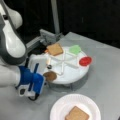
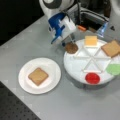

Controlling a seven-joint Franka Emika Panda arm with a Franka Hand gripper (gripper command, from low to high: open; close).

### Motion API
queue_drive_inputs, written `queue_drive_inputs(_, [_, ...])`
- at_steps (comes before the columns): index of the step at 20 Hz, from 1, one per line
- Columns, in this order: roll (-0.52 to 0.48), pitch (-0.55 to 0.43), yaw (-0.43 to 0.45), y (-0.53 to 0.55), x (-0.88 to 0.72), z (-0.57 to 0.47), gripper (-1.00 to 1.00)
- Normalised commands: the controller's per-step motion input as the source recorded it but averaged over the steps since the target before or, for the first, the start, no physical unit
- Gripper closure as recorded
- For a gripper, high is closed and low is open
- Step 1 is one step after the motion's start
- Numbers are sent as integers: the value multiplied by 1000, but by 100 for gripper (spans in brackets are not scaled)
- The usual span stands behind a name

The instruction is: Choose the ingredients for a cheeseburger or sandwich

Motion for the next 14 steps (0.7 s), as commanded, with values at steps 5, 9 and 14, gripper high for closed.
queue_drive_inputs(5, [139,51,70,-162,220,-26,100])
queue_drive_inputs(9, [133,52,61,-168,240,-34,100])
queue_drive_inputs(14, [145,56,72,-123,237,-16,100])
